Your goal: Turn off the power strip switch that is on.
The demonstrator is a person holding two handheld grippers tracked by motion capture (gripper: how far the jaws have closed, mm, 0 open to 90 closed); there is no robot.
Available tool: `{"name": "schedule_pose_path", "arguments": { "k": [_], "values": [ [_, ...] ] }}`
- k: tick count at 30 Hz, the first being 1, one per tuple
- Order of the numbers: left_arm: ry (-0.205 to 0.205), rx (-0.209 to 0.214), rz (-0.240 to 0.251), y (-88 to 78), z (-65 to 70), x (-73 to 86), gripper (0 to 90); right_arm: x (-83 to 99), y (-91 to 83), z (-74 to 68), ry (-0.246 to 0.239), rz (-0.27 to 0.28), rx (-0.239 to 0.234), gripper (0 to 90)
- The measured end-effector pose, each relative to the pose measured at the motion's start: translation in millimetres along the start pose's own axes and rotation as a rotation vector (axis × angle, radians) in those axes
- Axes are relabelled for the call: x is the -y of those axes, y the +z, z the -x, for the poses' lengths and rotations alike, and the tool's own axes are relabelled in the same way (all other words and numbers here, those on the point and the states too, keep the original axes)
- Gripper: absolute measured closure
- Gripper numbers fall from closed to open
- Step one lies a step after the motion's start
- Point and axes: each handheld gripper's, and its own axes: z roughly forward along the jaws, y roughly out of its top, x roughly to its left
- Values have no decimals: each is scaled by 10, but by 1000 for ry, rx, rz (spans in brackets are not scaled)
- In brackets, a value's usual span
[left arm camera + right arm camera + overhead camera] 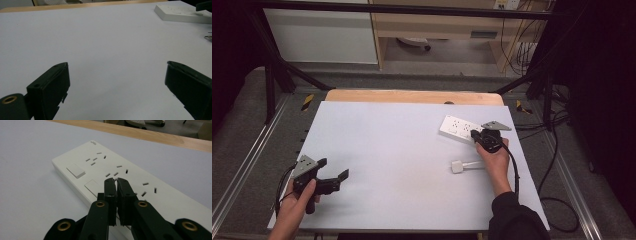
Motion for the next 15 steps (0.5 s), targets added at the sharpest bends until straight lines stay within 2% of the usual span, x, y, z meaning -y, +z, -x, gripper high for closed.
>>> {"name": "schedule_pose_path", "arguments": {
  "k": [9,15],
  "values": [
    [-1,0,1,1,-1,0,57,-12,-7,-5,1,12,-4,834],
    [0,-1,1,-1,-2,0,57,-42,-28,-24,3,22,1,781]
  ]
}}
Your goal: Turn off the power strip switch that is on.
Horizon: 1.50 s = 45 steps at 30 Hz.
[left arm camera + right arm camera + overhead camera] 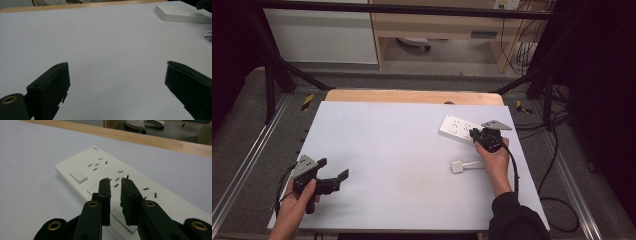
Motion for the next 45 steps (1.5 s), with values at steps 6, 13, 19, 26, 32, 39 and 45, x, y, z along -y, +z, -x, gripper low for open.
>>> {"name": "schedule_pose_path", "arguments": {
  "k": [6,13,19,26,32,39,45],
  "values": [
    [0,-2,0,0,-1,-1,56,-27,-14,-12,12,6,0,703],
    [-1,-2,0,0,-2,-1,56,-43,-27,-32,7,8,1,633],
    [0,-1,0,-3,-1,-2,55,-69,-45,-55,7,18,-1,578],
    [1,-1,1,-1,0,-4,55,-83,-47,-72,9,9,5,453],
    [1,-1,0,-2,-2,-3,55,-96,-45,-92,10,6,17,339],
    [1,2,-2,2,2,-3,55,-140,-49,-125,27,-9,34,145],
    [-6,-9,-2,0,-11,-2,55,-169,-54,-156,19,-13,37,58]
  ]
}}
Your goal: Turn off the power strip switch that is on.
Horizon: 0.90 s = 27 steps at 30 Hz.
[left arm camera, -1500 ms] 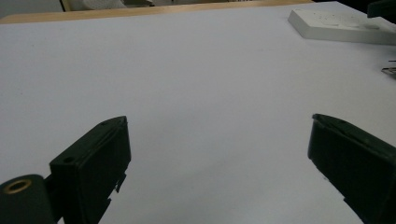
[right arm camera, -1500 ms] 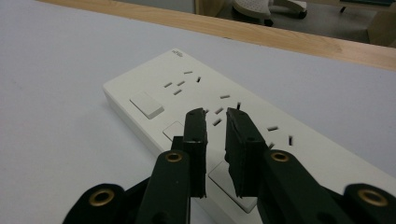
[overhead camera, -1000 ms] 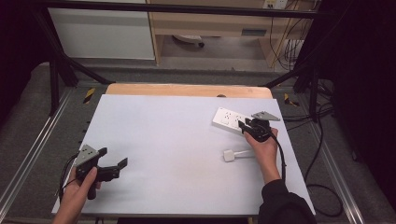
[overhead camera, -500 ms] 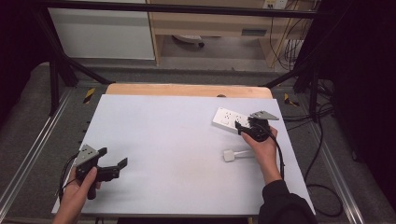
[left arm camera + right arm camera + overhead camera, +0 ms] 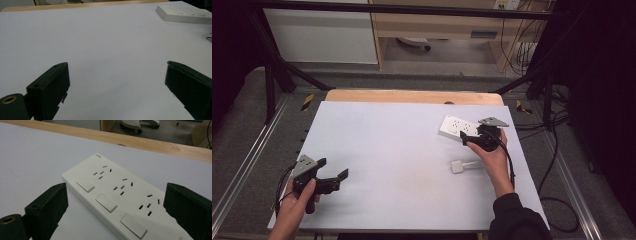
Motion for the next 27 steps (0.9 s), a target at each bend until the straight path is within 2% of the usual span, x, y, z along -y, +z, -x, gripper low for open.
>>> {"name": "schedule_pose_path", "arguments": {
  "k": [9,12,14,18,20,25,27],
  "values": [
    [-1,2,2,-4,1,-3,55,-32,-31,-55,-5,3,2,42],
    [-2,-1,2,-6,1,-2,55,-51,-54,-64,-8,0,22,29],
    [-4,-3,2,-4,-1,-2,55,-77,-81,-86,-8,10,55,31],
    [-4,-3,0,1,1,-1,55,-98,-119,-103,-6,24,53,32],
    [-4,-2,-1,2,2,-1,55,-126,-170,-112,-5,44,35,33],
    [-5,-3,-1,0,2,1,55,-165,-243,-115,-2,55,20,36],
    [-6,-3,-1,-1,2,1,55,-181,-282,-114,4,57,0,36]
  ]
}}
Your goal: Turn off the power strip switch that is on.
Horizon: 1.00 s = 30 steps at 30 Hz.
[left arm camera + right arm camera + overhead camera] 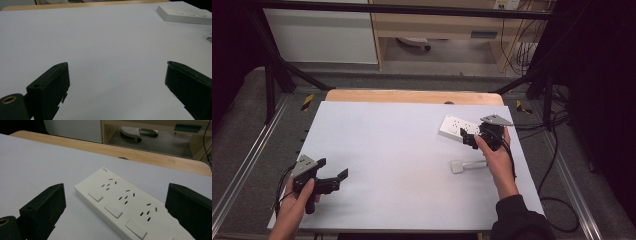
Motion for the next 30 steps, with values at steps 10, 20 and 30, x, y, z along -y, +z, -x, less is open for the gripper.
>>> {"name": "schedule_pose_path", "arguments": {
  "k": [10,20,30],
  "values": [
    [-3,-3,1,-9,-5,-1,55,-72,-199,25,10,24,-61,50],
    [-5,9,6,-32,20,-1,55,-86,-357,8,-1,49,-80,54],
    [-21,11,15,-105,17,1,55,-41,-602,58,-1,84,-89,49]
  ]
}}
